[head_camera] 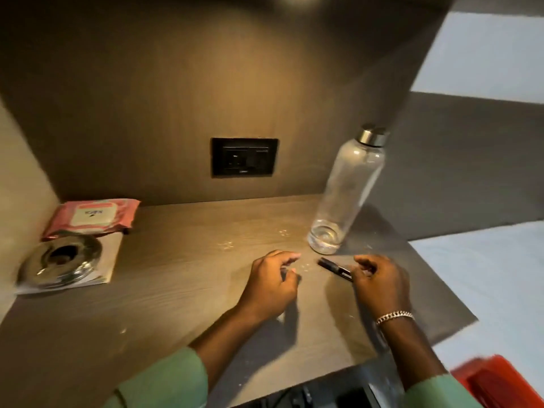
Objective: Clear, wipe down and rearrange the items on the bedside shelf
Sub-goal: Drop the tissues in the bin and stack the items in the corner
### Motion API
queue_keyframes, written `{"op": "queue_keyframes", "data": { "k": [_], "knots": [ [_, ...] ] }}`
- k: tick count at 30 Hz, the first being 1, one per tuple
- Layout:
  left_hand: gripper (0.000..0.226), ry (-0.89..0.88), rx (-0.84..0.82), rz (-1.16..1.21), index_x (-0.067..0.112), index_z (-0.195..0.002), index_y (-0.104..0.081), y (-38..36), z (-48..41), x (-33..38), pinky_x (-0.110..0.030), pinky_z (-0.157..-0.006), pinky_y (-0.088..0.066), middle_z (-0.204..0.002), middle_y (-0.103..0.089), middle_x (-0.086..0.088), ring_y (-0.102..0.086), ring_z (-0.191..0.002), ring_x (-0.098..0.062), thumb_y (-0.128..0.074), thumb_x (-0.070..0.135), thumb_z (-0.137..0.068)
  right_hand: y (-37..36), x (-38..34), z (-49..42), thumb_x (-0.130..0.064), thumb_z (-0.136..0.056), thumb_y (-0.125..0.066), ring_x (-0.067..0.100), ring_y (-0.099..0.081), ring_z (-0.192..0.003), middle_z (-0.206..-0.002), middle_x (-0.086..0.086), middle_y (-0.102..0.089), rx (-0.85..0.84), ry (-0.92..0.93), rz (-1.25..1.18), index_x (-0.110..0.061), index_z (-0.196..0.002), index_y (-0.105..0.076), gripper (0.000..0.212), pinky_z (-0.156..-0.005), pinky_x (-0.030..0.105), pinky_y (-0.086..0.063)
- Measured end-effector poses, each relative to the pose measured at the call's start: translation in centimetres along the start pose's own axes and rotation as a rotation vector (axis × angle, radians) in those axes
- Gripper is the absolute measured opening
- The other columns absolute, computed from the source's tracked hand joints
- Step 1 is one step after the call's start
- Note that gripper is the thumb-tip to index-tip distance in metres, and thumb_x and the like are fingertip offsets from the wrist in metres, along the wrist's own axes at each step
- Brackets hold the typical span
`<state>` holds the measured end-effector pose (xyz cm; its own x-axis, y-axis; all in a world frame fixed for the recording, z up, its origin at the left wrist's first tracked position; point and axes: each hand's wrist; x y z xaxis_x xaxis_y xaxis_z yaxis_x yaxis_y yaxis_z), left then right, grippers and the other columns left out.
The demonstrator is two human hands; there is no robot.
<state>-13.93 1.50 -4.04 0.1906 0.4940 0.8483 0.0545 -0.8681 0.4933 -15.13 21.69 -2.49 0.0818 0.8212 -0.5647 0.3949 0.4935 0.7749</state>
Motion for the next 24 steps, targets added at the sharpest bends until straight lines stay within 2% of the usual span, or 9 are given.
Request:
{"op": "queue_keyframes", "data": {
  "k": [3, 6, 9, 11, 13, 14, 17, 20, 24],
  "knots": [
    [0.030, -0.048, -0.164, -0.148, 0.013, -0.114, -0.066, -3.6, -2.0, 1.4, -0.031, -0.098, -0.046, -0.116, -0.067, -0.007, -0.060, -0.109, -0.022, -0.056, 0.019, -0.086, 1.3, 3.5, -0.7, -0.017, -0.081, -0.069, 0.029, -0.059, -0.102, -0.106, 0.010, -0.067, -0.149, -0.010, 0.200, -0.011, -0.108, -0.072, 0.027, -0.091, 0.033, -0.047],
    [0.034, -0.100, -0.226, -0.398, 0.009, -0.115, -0.061, -5.0, -2.1, 1.1, -0.033, -0.101, -0.041, -0.120, -0.062, -0.011, -0.054, -0.115, -0.028, -0.049, 0.018, -0.085, 1.2, 4.7, -1.1, -0.021, -0.086, -0.062, 0.023, -0.056, -0.097, -0.099, 0.005, -0.065, -0.286, 0.047, 0.300, -0.020, -0.102, -0.073, 0.019, -0.079, 0.026, -0.043],
    [0.051, -0.098, -0.258, -0.609, 0.009, -0.136, -0.046, -4.9, -1.0, -0.2, -0.034, -0.118, -0.020, -0.147, -0.044, -0.012, -0.034, -0.138, -0.027, -0.044, 0.028, -0.088, 1.3, 4.5, -1.8, -0.026, -0.086, -0.057, 0.020, -0.056, -0.088, -0.093, 0.003, -0.064, -0.387, 0.109, 0.379, -0.022, -0.095, -0.071, 0.018, -0.071, 0.027, -0.045],
    [0.060, -0.093, -0.268, -0.657, 0.012, -0.145, -0.032, -4.2, -0.1, -1.0, -0.037, -0.121, -0.008, -0.157, -0.028, -0.009, -0.020, -0.146, -0.024, -0.039, 0.039, -0.092, 1.9, 3.9, -2.0, -0.028, -0.083, -0.061, 0.015, -0.057, -0.075, -0.083, 0.000, -0.064, -0.453, 0.117, 0.348, -0.022, -0.087, -0.071, 0.012, -0.059, 0.023, -0.040],
    [0.064, -0.085, -0.220, -0.655, 0.014, -0.147, -0.027, -2.9, 0.9, -2.0, -0.037, -0.122, -0.004, -0.159, -0.023, -0.007, -0.014, -0.148, -0.022, -0.035, 0.046, -0.092, 2.2, 2.8, -1.7, -0.027, -0.081, -0.067, 0.008, -0.058, -0.066, -0.072, -0.006, -0.065, -0.517, 0.115, 0.211, -0.024, -0.082, -0.072, 0.005, -0.053, 0.017, -0.037],
    [0.064, -0.068, -0.168, -0.647, 0.016, -0.147, -0.027, -1.8, 1.5, -2.5, -0.035, -0.121, -0.003, -0.159, -0.023, -0.006, -0.013, -0.148, -0.020, -0.034, 0.047, -0.092, 2.0, 1.7, -1.3, -0.025, -0.080, -0.070, 0.008, -0.061, -0.064, -0.068, -0.005, -0.067, -0.550, 0.113, 0.120, -0.024, -0.078, -0.072, 0.003, -0.054, 0.017, -0.042],
    [0.060, 0.016, 0.019, -0.612, 0.018, -0.144, -0.036, 2.3, 3.9, -4.7, -0.031, -0.120, -0.004, -0.157, -0.030, -0.003, -0.018, -0.147, -0.016, -0.037, 0.045, -0.091, 0.4, -2.7, 0.7, -0.019, -0.078, -0.073, 0.014, -0.068, -0.060, -0.069, 0.005, -0.073, -0.691, 0.092, -0.145, -0.018, -0.074, -0.072, 0.004, -0.055, 0.029, -0.056],
    [0.056, 0.124, 0.175, -0.613, 0.020, -0.142, -0.040, 7.4, 7.1, -7.2, -0.030, -0.118, -0.009, -0.153, -0.038, -0.001, -0.023, -0.144, -0.013, -0.039, 0.043, -0.091, -3.5, -8.6, 2.7, -0.012, -0.077, -0.075, 0.021, -0.072, -0.060, -0.070, 0.009, -0.075, -0.817, 0.080, -0.308, -0.012, -0.075, -0.072, 0.003, -0.052, 0.037, -0.060],
    [0.055, 0.315, 0.327, -0.674, 0.027, -0.142, -0.036, 14.0, 11.7, -10.1, -0.030, -0.114, -0.016, -0.153, -0.036, 0.003, -0.024, -0.143, -0.012, -0.037, 0.047, -0.090, -10.0, -17.3, 5.4, -0.011, -0.074, -0.076, 0.024, -0.073, -0.066, -0.073, 0.011, -0.074, -0.869, 0.093, -0.391, -0.008, -0.071, -0.071, 0.007, -0.063, 0.042, -0.062]
  ]
}}
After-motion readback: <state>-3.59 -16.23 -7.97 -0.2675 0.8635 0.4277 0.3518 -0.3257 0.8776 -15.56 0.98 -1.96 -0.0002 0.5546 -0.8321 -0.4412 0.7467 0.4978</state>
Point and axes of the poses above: each hand's wrist, its own z-axis away from the middle knuckle, its own y-axis out of the back of the hand, x = y × z
